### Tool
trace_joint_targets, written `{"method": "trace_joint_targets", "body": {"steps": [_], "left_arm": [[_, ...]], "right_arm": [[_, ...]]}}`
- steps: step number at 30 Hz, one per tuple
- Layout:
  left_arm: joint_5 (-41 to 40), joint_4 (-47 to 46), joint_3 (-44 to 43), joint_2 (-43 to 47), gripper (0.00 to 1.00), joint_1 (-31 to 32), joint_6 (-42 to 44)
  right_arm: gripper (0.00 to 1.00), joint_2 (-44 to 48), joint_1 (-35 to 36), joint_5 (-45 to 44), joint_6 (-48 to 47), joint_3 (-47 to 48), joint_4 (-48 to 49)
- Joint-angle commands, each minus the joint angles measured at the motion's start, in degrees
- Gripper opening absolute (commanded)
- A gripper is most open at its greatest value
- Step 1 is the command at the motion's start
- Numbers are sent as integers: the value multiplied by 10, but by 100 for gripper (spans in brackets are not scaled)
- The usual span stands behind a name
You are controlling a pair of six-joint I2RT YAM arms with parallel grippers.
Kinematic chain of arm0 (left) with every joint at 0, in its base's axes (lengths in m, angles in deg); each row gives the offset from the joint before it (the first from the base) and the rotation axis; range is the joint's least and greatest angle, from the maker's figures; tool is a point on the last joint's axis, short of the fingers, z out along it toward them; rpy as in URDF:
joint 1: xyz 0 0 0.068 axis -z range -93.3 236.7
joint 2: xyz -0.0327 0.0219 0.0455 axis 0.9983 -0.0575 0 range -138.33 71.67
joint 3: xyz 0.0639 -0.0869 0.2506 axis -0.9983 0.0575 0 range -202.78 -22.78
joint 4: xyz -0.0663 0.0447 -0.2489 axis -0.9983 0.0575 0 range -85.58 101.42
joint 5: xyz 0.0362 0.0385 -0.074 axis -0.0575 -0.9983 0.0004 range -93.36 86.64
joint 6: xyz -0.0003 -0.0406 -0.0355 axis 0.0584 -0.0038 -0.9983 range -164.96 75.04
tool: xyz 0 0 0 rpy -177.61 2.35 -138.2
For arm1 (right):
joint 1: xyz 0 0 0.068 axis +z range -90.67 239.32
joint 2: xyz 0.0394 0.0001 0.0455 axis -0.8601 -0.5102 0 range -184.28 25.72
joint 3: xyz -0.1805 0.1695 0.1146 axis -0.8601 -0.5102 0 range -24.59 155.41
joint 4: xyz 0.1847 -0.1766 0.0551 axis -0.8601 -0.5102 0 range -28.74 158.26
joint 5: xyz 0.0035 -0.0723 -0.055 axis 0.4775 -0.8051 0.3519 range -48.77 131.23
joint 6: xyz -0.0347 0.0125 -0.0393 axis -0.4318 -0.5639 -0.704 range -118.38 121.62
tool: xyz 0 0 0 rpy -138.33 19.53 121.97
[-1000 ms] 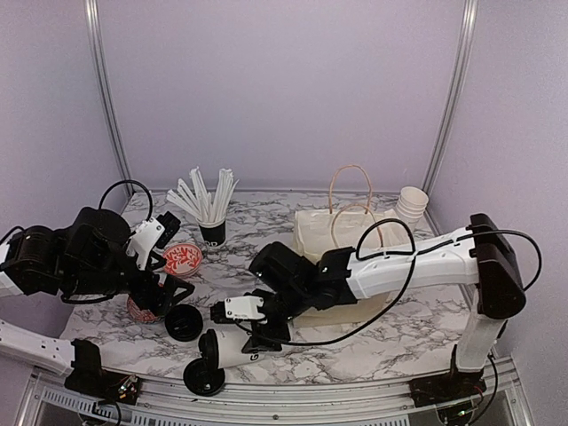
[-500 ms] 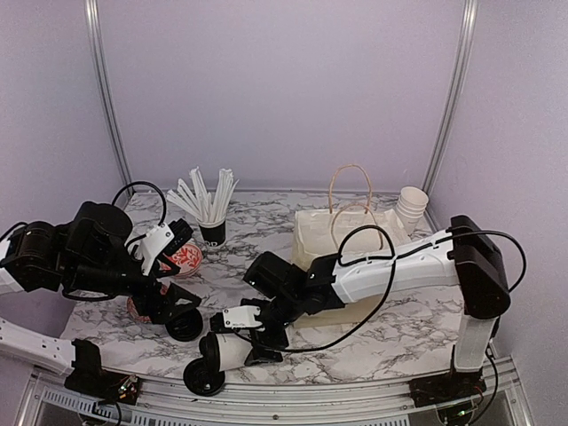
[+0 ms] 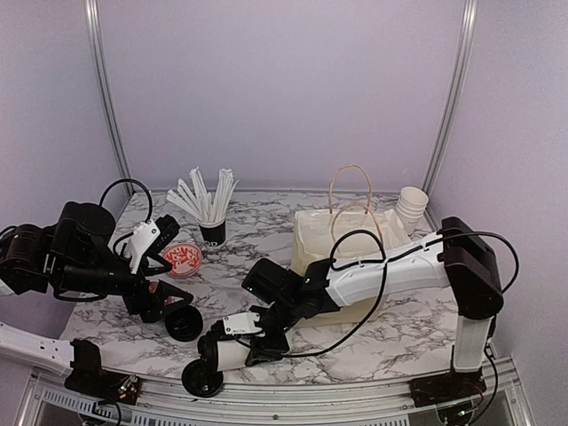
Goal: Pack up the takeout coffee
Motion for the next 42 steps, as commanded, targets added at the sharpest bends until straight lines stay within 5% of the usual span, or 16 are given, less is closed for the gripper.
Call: {"method": "trace_joint_targets", "body": {"steps": [1,13,19,42], "left_arm": [[2,-3,1,8,90,1,11],[91,6,-61,-26,91,1,93],[61,20,-75,-47,99,2,102],[118,8,-88,-101,84,2,150]], "right_arm": [[64,57,-35,52,7,21,9],[67,150,-79,135,0,49,-21],[67,157,-79,148,-4,49,-25],[67,160,-78,170,-8,49,-29]]}}
